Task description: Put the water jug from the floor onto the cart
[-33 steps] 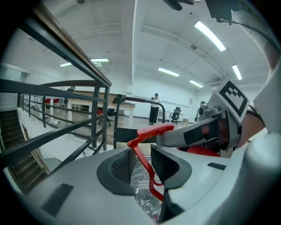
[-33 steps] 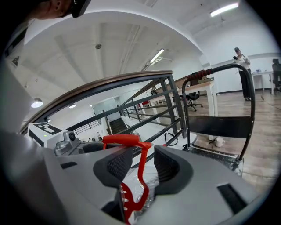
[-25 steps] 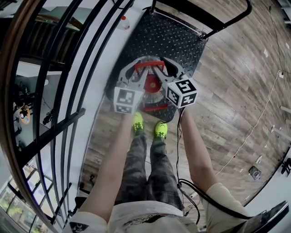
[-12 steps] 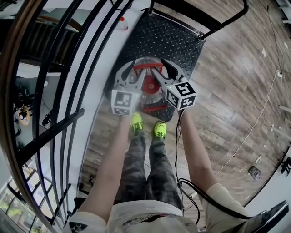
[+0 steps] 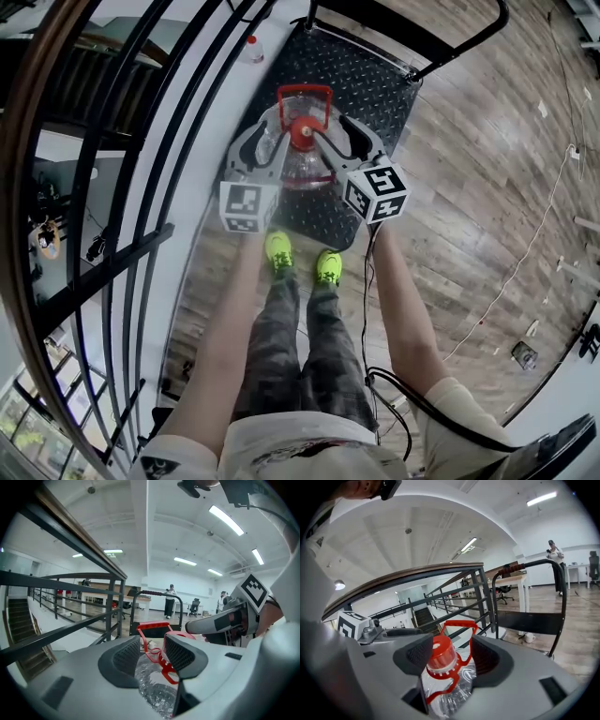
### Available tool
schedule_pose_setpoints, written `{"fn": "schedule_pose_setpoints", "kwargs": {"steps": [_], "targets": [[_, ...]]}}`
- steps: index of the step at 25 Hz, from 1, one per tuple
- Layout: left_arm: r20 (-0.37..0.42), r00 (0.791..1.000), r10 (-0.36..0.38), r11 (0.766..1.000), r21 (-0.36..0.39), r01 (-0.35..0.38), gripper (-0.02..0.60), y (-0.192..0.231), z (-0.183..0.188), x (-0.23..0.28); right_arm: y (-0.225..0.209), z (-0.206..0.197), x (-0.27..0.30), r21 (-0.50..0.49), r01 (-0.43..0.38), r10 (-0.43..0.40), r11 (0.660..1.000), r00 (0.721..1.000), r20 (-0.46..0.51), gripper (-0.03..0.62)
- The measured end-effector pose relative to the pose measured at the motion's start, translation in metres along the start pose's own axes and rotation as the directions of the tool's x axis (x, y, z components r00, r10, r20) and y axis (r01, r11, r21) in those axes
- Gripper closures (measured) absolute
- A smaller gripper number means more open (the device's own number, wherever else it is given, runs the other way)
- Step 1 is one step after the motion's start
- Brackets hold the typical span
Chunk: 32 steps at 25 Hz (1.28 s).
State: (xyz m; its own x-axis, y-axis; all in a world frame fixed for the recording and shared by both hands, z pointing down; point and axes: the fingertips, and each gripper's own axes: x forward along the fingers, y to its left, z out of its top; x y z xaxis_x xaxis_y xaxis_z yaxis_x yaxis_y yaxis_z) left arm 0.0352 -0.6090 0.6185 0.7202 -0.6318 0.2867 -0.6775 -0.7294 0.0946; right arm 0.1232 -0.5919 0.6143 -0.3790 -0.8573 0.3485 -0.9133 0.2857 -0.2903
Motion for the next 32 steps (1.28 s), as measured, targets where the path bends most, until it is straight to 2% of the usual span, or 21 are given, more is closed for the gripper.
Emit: {"fn": "schedule_pose_setpoints", "kwargs": {"steps": [5,14,18,19,20,25,29,32], "targets": [[0.011,1.000,-0.015,1.000,0.022,0.015,0.434,-0.001,0.008,-0.001,0.006,0.004,0.003,-0.021,0.005,-0.005,1.000,1.000,0.005,0.341],[0.057,0.997,-0.044,0.998,0.042,0.042,0.434,-0.011,0.045,0.002,0.022,0.027,-0.002,-0.072,-0.023,0.023,0.997,1.000,0.000,0.356],[0.063,0.994,-0.093,0.995,0.046,0.090,0.444,-0.022,0.059,0.001,0.028,0.041,-0.009,-0.071,-0.026,0.027,0.997,0.999,0.021,0.466],[0.068,0.993,-0.099,0.994,0.053,0.096,0.465,-0.025,0.063,0.000,0.029,0.045,-0.012,-0.075,-0.024,0.026,0.997,0.999,0.029,0.506],[0.075,0.992,-0.106,0.993,0.063,0.101,0.504,-0.029,0.069,-0.002,0.032,0.050,-0.015,-0.085,-0.021,0.024,0.996,0.999,0.037,0.517],[0.134,0.978,-0.158,0.981,0.137,0.140,0.566,-0.053,0.108,-0.021,0.052,0.080,-0.041,-0.096,-0.024,0.034,0.995,0.994,0.101,0.539],[0.178,0.963,-0.202,0.970,0.169,0.173,0.569,-0.072,0.147,-0.037,0.070,0.108,-0.061,-0.113,-0.035,0.051,0.993,0.989,0.137,0.539],[0.206,0.956,-0.209,0.970,0.170,0.175,0.569,-0.080,0.172,-0.047,0.080,0.132,-0.072,-0.132,-0.039,0.061,0.991,0.983,0.171,0.542]]}}
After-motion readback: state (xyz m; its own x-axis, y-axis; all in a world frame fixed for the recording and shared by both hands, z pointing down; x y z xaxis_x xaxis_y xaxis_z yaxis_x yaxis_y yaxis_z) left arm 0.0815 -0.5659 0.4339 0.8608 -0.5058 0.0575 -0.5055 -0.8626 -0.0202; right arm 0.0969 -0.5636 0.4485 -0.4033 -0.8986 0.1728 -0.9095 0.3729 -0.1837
